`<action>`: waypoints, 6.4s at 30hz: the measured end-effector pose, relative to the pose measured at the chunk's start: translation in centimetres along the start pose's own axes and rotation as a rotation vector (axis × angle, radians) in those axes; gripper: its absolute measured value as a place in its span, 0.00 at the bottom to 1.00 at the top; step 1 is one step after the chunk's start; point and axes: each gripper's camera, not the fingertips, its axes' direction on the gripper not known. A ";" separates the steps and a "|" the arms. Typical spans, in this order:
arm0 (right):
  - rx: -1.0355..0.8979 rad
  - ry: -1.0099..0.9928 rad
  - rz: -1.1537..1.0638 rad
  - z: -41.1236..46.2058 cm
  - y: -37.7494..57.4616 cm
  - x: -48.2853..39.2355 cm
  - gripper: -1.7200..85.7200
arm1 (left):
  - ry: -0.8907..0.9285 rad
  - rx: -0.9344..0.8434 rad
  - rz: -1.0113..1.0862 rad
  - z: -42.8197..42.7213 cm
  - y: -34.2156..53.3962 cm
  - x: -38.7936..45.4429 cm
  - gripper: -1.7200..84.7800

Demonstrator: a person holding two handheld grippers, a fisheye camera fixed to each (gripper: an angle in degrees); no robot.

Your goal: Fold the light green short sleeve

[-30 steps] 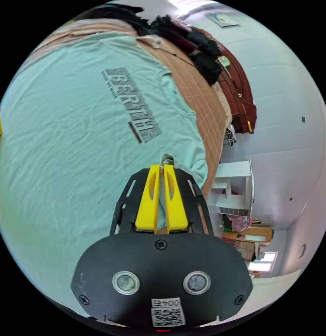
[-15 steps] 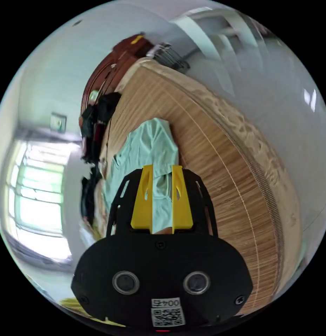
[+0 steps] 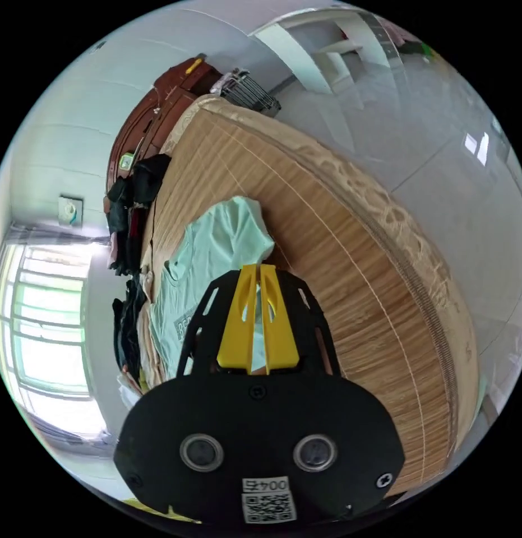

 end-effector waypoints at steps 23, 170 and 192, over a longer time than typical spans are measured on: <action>0.085 0.167 -0.506 -2.9 11.5 -2.5 0.12 | -0.359 0.197 0.464 11.6 2.4 14.1 0.06; -0.090 -0.215 -0.808 -0.3 24.7 -57.6 0.15 | -0.506 0.167 -0.077 -22.5 -2.6 -9.3 0.03; 0.011 -0.219 -0.944 3.6 25.0 -52.3 0.05 | -1.069 -0.064 0.457 -9.7 -8.1 -10.2 0.10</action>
